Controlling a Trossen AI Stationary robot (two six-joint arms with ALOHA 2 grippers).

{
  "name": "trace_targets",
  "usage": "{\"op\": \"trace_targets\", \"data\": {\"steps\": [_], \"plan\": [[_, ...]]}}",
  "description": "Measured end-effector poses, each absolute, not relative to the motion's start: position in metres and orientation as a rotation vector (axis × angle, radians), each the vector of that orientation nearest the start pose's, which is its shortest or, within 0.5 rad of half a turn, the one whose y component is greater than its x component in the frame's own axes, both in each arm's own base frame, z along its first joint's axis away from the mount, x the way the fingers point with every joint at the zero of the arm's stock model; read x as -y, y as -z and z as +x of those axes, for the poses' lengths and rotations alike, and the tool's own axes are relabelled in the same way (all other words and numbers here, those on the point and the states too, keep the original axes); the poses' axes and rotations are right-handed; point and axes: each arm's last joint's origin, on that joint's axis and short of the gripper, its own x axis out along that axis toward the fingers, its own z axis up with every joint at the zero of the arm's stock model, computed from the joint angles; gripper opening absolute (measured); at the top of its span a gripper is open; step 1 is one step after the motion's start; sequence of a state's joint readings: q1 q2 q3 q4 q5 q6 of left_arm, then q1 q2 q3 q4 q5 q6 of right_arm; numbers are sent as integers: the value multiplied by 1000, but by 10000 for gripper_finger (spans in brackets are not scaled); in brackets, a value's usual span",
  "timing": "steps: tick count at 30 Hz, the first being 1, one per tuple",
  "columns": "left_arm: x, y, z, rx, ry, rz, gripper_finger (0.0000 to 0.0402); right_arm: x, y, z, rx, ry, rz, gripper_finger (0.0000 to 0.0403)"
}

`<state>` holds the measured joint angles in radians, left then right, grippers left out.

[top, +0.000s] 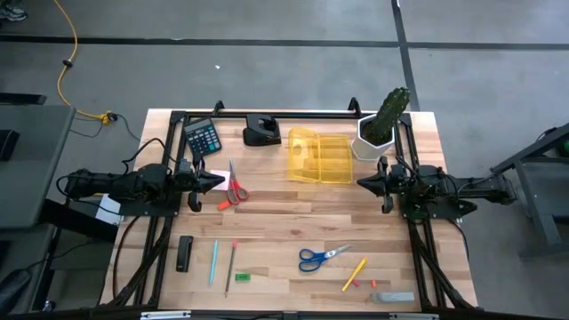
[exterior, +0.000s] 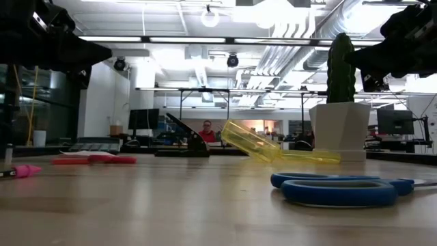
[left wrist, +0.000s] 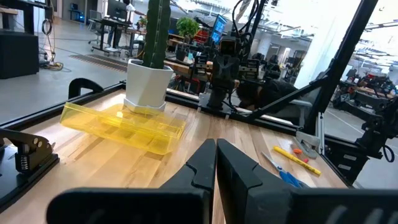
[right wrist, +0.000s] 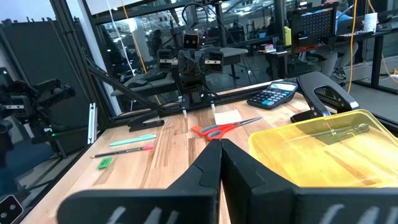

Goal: Pack school essentials

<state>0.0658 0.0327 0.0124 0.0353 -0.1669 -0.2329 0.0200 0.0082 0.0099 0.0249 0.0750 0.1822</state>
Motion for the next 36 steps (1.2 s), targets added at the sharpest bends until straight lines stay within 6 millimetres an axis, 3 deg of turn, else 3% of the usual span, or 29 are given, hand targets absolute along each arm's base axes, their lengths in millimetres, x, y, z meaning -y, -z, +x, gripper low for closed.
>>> {"op": "trace_targets", "data": {"steps": [28,30,36], "plan": [[-11,-169,98,42,-230,-233,3,0,-169,97,38,53,184,0],[-11,-168,98,41,-230,-233,3,0,-173,97,80,49,201,0],[-11,-168,98,41,-230,-233,3,2,-200,91,377,15,510,0]]}}
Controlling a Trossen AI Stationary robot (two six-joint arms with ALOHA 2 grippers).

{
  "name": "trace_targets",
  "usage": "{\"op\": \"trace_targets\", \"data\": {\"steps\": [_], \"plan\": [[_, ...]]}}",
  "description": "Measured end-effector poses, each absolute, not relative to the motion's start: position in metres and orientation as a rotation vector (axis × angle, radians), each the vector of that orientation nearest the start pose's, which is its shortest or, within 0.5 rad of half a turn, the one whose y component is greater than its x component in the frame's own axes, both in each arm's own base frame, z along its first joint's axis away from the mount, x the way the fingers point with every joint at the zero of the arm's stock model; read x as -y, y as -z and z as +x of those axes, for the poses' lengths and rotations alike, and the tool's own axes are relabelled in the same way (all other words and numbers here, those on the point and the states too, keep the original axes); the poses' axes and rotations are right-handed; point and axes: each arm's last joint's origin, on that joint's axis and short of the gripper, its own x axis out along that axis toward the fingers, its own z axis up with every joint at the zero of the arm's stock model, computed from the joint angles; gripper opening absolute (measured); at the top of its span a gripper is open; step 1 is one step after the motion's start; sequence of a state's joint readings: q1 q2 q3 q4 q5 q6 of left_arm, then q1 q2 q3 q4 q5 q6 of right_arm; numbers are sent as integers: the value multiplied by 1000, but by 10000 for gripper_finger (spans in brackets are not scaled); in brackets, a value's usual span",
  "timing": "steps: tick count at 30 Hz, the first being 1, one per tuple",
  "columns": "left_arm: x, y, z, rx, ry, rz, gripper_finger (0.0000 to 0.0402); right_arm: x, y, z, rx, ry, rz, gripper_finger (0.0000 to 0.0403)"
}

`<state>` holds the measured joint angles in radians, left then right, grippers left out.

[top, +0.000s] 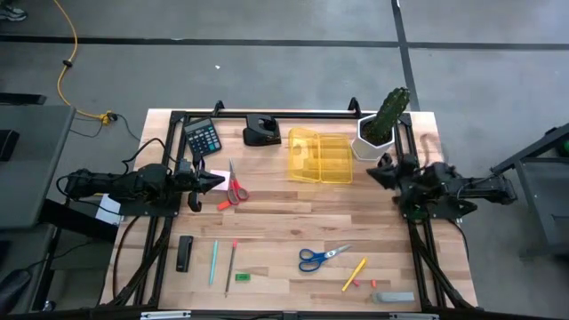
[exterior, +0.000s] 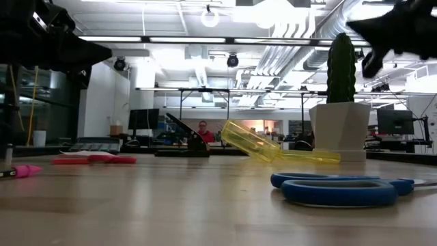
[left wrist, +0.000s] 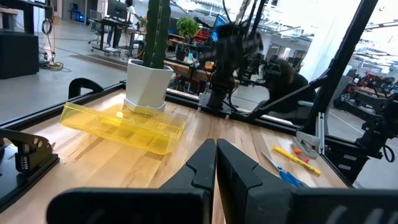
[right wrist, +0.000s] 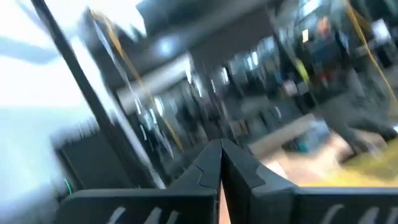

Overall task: Pack school essentials
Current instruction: Put the blue scissors into the yellow supply box

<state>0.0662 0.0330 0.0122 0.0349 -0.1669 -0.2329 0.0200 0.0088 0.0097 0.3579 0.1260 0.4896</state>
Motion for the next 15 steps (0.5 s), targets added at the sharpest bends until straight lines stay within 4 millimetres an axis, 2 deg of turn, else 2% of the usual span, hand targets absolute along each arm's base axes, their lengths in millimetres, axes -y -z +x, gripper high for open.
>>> {"op": "trace_targets", "data": {"steps": [3,7,10,15], "plan": [[-11,-168,98,41,-230,-233,3,2,-216,85,546,-4,489,0],[-11,-168,98,41,-230,-233,3,2,-243,85,584,12,408,0],[-11,-169,98,41,-230,-233,3,2,-265,93,503,43,356,0],[-11,-168,98,41,-230,-233,3,2,-288,118,250,97,280,0]]}}
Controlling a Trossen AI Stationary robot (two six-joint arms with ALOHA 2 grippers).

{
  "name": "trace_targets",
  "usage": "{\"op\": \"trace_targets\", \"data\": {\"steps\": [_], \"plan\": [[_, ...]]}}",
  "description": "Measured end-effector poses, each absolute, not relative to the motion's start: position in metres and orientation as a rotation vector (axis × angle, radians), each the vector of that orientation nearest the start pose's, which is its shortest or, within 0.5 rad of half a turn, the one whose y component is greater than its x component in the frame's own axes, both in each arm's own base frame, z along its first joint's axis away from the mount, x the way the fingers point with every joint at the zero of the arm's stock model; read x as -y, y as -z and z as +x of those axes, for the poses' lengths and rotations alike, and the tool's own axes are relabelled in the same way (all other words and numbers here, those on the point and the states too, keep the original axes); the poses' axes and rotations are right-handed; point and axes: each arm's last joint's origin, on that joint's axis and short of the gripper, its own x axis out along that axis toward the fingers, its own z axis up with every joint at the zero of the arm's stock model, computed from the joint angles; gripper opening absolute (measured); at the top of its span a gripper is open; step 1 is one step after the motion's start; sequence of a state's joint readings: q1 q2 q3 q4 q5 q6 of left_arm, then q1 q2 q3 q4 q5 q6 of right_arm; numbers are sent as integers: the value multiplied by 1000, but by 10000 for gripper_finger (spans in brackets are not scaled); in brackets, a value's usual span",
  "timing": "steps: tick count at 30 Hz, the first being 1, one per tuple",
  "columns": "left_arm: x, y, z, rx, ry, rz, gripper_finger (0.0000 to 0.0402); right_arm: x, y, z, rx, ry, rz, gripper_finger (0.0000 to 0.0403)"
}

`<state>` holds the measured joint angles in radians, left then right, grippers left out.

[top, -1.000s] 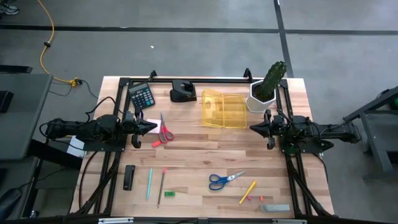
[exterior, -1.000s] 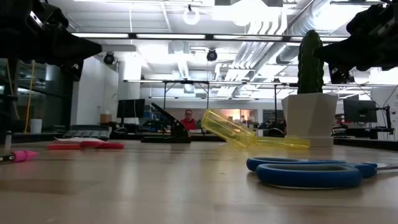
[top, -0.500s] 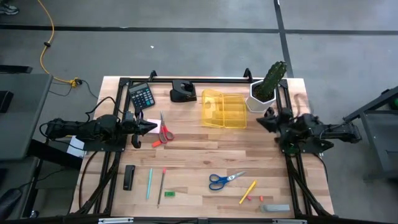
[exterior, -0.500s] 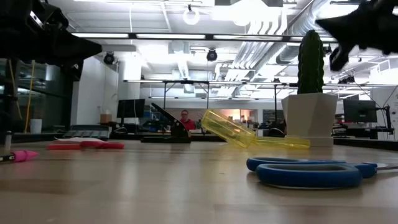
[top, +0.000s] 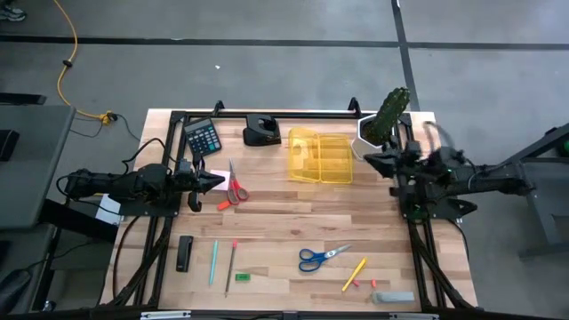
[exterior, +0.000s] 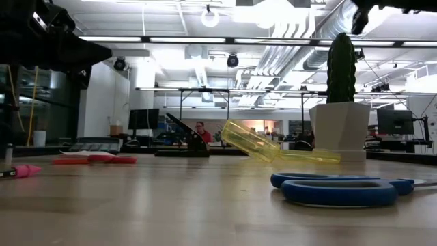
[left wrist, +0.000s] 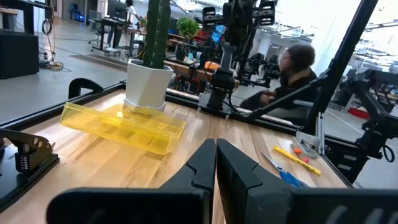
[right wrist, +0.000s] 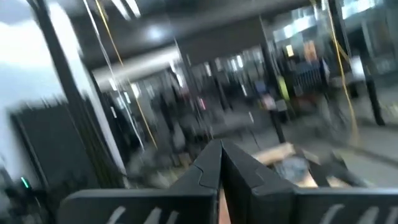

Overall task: Pack school essentials
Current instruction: Put the blue scissors into the yellow supply box

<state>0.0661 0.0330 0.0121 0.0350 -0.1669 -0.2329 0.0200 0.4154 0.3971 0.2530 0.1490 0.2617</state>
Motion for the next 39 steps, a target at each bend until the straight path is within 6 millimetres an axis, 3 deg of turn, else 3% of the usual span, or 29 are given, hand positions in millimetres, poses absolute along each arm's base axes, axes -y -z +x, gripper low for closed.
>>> {"op": "trace_targets", "data": {"steps": [3,8,17,28,33,36,39], "plan": [[-11,-168,98,41,-230,-233,3,2,-293,133,126,114,270,0],[-11,-175,98,120,-203,-314,3,1,-297,150,68,124,294,0],[-13,-219,87,479,-236,-362,2,1,-297,161,90,121,274,0],[-12,-299,106,160,-244,-205,0,-2,-304,173,182,5,187,0],[-13,-311,115,122,-245,-203,0,-3,-307,177,222,-18,215,0],[-13,-311,117,119,-245,-203,0,-3,-324,180,307,-55,365,0],[-13,-311,117,118,-245,-202,1,-10,-340,194,190,-119,371,0]]}}
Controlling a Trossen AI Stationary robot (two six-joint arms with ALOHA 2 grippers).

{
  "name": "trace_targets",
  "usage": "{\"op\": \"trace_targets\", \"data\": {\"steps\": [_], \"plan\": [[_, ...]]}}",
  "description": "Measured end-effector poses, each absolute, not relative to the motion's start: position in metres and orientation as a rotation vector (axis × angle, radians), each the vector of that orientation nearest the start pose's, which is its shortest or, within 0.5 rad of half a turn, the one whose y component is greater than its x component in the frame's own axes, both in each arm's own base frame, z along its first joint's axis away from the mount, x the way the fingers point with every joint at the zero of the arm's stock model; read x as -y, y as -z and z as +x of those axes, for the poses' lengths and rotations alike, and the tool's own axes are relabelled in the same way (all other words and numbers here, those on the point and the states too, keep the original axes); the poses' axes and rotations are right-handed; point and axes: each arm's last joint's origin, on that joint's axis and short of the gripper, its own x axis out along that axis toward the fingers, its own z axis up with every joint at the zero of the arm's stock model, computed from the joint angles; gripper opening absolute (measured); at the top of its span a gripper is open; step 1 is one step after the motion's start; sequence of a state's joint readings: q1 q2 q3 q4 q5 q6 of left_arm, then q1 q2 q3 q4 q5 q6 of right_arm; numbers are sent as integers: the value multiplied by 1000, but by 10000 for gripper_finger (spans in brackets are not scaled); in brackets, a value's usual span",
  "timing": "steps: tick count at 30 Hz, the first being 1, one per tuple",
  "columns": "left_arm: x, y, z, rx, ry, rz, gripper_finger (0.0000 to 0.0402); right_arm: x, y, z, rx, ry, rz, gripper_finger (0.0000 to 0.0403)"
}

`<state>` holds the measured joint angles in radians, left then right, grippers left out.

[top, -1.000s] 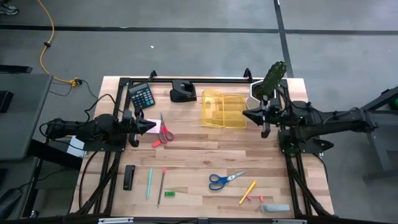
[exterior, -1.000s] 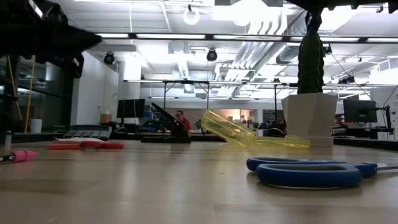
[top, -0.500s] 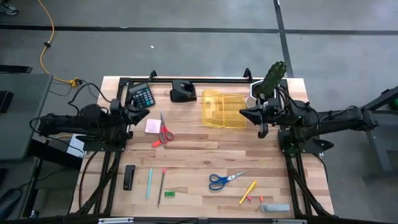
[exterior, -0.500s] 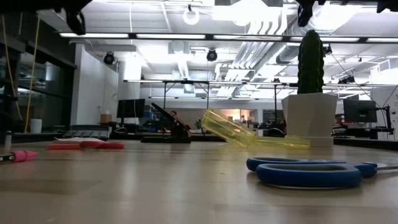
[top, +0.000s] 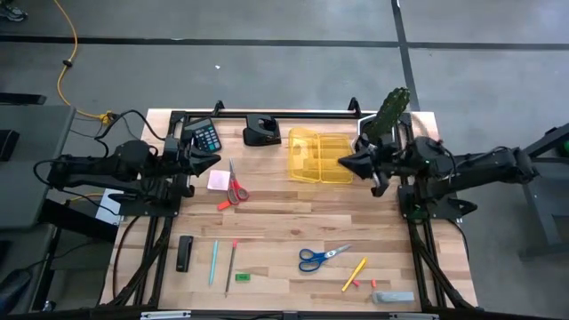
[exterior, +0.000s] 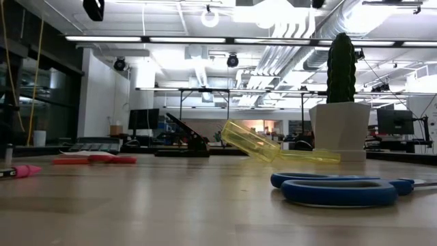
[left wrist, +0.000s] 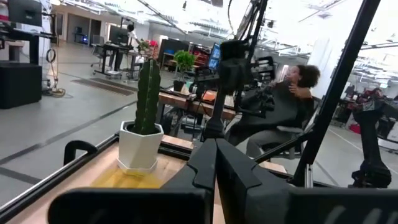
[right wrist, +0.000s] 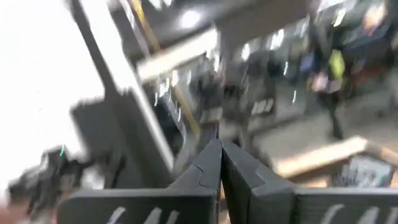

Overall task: Pack school essentials
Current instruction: Put the blue scissors into the yellow supply box

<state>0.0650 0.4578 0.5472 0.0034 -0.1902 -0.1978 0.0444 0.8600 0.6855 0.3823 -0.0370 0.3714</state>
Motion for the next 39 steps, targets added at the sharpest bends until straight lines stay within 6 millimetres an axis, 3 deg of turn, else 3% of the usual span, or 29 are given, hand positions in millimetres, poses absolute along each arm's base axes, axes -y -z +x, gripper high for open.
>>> {"op": "trace_targets", "data": {"steps": [6,10,17,21,27,32,39], "plan": [[-13,-311,117,118,-247,-202,1,-33,-337,226,-468,-113,373,3],[-13,-311,117,119,-250,-203,0,-53,-324,244,-740,-209,384,33],[-13,-311,117,118,-250,-202,1,-85,-281,279,-924,-253,352,144],[-14,-311,117,116,-265,-177,1,-103,-256,293,-1004,-245,387,187],[-14,-311,117,119,-287,-185,1,-125,-223,312,-1090,-90,429,193],[-14,-311,117,115,-289,-154,1,-136,-202,330,-1130,21,365,187],[-14,-311,117,114,-290,-152,1,-154,-174,350,-1197,-7,274,183]]}}
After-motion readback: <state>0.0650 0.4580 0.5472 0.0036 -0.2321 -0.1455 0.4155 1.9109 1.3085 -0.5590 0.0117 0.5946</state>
